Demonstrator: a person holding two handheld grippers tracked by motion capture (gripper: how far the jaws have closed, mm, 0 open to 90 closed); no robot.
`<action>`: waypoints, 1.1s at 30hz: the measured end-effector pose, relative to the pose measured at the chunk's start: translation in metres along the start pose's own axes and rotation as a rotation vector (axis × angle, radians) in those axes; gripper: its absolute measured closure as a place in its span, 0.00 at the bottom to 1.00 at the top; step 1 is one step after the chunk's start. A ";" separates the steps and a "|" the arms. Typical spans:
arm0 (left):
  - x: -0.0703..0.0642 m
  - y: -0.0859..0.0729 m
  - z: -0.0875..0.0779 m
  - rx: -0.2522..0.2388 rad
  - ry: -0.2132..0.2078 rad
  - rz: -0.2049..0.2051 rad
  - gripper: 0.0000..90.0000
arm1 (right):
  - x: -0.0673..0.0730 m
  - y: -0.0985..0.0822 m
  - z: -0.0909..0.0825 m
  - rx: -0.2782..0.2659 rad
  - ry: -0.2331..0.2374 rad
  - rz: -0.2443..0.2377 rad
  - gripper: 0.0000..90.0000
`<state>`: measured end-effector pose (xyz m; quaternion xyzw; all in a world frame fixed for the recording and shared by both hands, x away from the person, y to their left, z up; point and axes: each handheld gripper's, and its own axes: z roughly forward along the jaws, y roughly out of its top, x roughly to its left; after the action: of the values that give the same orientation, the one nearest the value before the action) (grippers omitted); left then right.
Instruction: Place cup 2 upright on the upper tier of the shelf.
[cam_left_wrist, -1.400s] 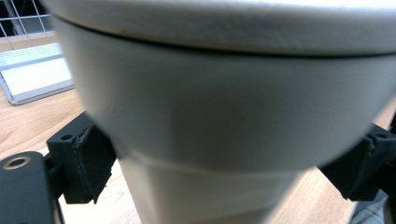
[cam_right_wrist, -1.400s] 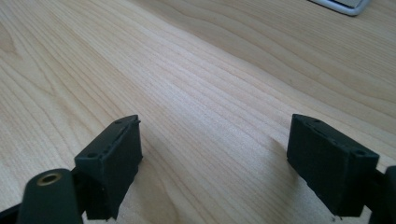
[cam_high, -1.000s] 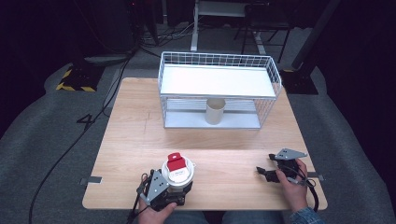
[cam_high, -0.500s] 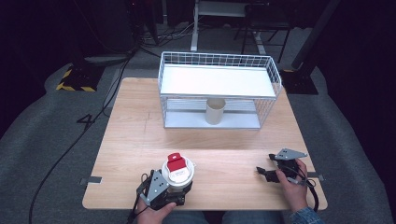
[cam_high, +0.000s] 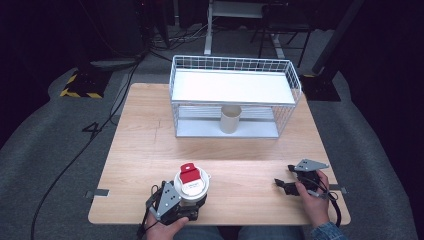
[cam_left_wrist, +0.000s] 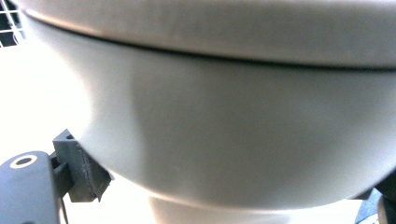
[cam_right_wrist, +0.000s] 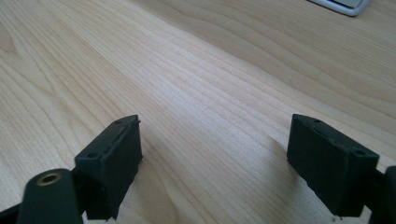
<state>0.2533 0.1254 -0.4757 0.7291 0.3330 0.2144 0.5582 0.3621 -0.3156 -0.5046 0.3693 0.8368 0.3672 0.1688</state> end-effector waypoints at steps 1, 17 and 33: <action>0.001 0.002 0.000 -0.002 -0.003 0.001 0.14 | 0.000 0.000 0.000 0.001 0.000 0.002 0.20; 0.016 0.038 -0.007 -0.016 -0.025 -0.013 0.14 | 0.000 0.000 0.000 0.001 0.003 0.004 0.20; 0.030 0.074 -0.004 -0.017 -0.072 0.001 0.14 | 0.000 0.000 0.000 0.001 0.001 0.006 0.20</action>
<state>0.2894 0.1386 -0.4058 0.7317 0.3103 0.1910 0.5761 0.3626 -0.3156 -0.5047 0.3716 0.8361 0.3674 0.1669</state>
